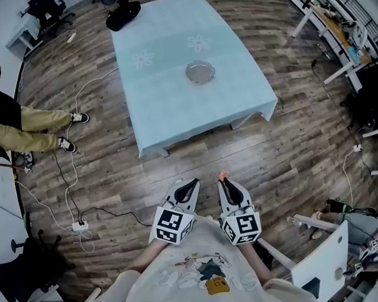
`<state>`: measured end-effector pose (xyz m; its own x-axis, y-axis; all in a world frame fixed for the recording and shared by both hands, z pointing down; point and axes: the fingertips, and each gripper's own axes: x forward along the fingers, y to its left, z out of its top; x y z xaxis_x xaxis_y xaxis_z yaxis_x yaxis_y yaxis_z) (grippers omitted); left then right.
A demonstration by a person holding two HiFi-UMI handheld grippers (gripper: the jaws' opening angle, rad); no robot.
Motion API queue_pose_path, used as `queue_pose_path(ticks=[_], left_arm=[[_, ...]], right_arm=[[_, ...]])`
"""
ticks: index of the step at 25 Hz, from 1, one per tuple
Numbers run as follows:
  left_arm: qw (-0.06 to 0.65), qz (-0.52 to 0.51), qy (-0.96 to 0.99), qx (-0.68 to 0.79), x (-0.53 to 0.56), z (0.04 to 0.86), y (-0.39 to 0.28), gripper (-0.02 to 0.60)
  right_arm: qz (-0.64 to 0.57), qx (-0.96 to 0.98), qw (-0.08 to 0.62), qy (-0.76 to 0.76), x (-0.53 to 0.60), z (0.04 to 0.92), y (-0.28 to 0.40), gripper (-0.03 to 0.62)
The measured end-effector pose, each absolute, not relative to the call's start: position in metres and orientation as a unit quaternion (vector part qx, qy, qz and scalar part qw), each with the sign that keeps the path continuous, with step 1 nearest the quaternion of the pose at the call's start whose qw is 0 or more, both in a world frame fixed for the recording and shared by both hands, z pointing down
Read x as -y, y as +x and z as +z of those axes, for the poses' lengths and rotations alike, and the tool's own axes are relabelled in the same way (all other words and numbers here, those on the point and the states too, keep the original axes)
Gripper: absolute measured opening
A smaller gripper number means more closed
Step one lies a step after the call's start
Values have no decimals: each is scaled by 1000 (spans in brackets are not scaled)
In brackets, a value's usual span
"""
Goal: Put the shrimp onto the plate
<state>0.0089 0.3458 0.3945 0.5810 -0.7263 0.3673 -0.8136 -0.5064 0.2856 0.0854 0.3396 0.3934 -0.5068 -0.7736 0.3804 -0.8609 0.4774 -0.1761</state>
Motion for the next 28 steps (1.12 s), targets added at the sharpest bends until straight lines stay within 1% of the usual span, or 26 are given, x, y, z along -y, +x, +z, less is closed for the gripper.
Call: queue_pose_path(ticks=[8,12,17,23,28], left_arm=[[197,95,891,397,-281,383,-26,8],[210,87,895,384,-264,388,-46,8],[206,77,896,385,-246,380,-53,8],[214,86,892,390,-229,387,-51,8],[193,106,881,418,-194,393,-42,8]], right_arm=[[161,842,113,503,-267,384,29,69],[166,831,142,511,-254,392,9,69],[156,824,127,529,-231,377,13,69],[179,830,123,514,-216,390,5,69],[184,835,117,505,-180,396,23,69]])
